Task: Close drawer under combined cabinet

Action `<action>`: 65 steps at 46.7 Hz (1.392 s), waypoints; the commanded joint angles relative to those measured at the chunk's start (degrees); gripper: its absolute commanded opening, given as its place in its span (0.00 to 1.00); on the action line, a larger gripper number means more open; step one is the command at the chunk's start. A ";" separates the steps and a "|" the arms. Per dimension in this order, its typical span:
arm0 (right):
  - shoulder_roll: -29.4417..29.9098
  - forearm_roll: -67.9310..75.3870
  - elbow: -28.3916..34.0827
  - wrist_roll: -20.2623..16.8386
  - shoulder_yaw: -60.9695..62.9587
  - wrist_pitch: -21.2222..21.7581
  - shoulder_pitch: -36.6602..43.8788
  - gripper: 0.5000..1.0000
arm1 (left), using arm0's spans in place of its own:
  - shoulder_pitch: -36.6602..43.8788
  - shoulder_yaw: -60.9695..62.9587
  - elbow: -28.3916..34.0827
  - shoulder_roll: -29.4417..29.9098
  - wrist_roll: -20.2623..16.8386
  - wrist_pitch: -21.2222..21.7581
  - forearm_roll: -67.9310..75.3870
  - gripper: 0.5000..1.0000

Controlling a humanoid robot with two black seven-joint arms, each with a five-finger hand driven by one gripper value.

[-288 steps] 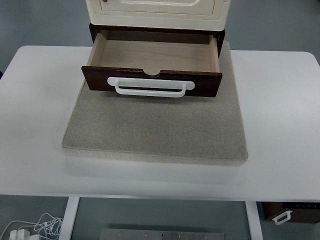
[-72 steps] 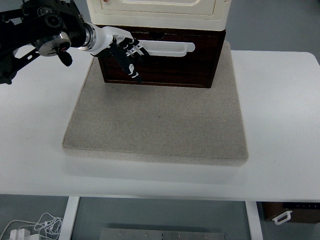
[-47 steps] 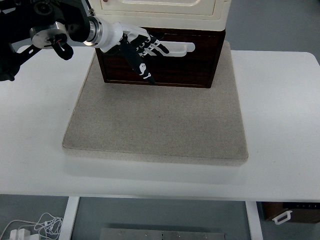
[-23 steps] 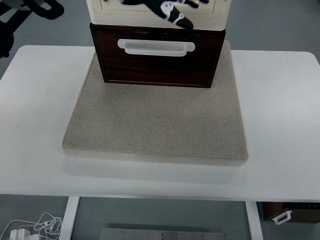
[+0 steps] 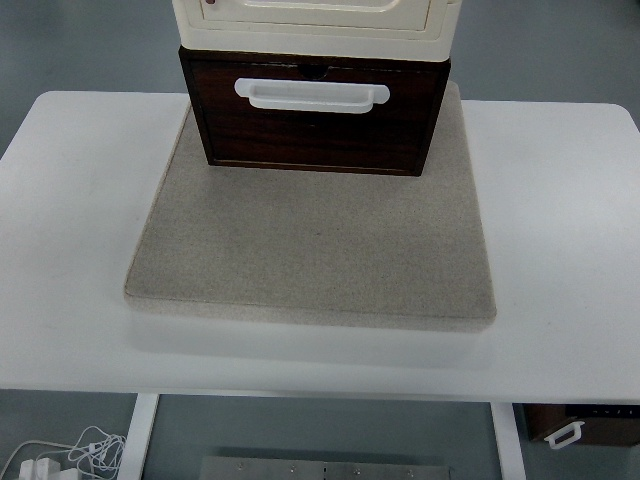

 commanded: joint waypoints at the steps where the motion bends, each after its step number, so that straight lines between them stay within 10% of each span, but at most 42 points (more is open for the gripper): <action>1: 0.00 0.00 0.00 -0.01 0.00 0.00 -0.01 0.90 | -0.06 -3.47 2.73 -0.01 -0.74 3.74 0.08 0.99; 11: 0.00 0.00 0.00 -0.01 0.00 0.00 -0.01 0.90 | 0.02 -10.60 12.39 0.51 -2.59 11.04 -0.01 0.99; 40: 0.00 0.00 0.00 -0.01 -0.09 0.00 -0.01 0.90 | 2.39 -10.34 45.88 -3.18 -2.50 14.29 -11.43 0.99; 65: 0.00 -0.09 0.00 -0.01 -0.18 0.17 -0.36 0.90 | 15.40 -9.90 47.47 -12.49 -2.68 6.03 -20.75 0.99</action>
